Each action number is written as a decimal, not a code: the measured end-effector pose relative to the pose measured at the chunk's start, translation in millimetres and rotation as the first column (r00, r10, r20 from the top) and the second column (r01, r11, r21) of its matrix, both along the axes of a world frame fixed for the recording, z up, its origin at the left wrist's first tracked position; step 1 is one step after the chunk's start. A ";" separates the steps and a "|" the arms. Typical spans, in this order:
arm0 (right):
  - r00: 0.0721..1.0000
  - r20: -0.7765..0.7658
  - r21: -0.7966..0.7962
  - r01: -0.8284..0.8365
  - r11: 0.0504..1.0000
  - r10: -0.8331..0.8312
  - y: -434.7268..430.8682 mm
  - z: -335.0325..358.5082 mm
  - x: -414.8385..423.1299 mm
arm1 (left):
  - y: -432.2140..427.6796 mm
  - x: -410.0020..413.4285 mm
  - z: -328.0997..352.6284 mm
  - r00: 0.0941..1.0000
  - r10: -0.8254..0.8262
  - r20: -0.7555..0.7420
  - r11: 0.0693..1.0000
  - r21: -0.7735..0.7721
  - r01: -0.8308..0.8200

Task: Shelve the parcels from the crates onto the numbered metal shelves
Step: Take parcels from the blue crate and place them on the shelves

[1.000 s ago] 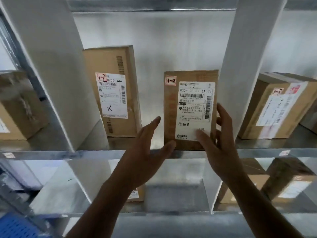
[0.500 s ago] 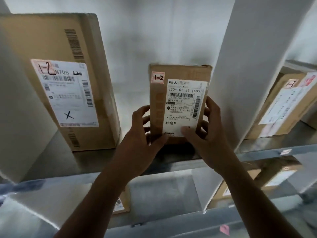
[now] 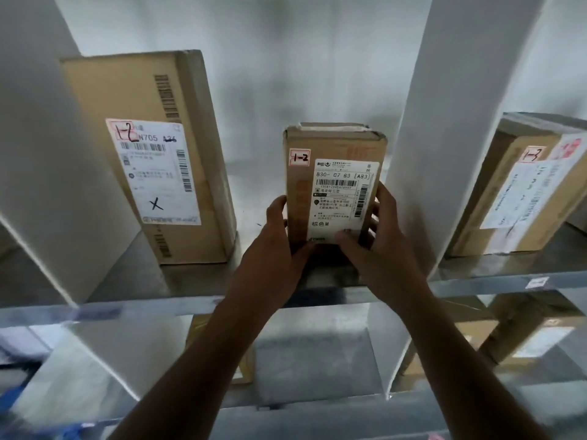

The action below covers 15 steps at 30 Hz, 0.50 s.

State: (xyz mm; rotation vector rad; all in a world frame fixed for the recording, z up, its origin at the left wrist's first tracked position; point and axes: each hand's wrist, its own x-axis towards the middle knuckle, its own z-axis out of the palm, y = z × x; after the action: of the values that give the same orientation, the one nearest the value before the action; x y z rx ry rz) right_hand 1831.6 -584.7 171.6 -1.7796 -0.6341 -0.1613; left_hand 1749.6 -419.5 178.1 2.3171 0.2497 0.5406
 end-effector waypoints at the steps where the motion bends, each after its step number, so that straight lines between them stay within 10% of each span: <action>1: 1.000 0.008 -0.020 0.015 1.000 -0.015 0.0 -0.2 -0.9 | -1.7 -1.2 0.1 1.000 0.023 -0.003 1.000 0.020 -0.023; 10: 0.994 -0.051 -0.080 0.089 0.993 -0.093 -12.5 10.8 -12.6 | -21.4 -32.5 5.3 0.981 0.187 -0.056 0.980 -0.061 -0.190; 15: 0.990 0.120 -0.098 -0.057 0.994 0.069 -42.4 -14.5 -72.2 | -51.6 -117.2 -23.5 0.953 0.303 -0.003 0.941 0.158 -0.299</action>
State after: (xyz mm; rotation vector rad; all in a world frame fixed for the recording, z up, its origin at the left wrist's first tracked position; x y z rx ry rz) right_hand 1759.4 -627.1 157.1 -1.8485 -0.7970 -0.2021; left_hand 1632.4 -471.2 154.6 2.4543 0.6018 0.7012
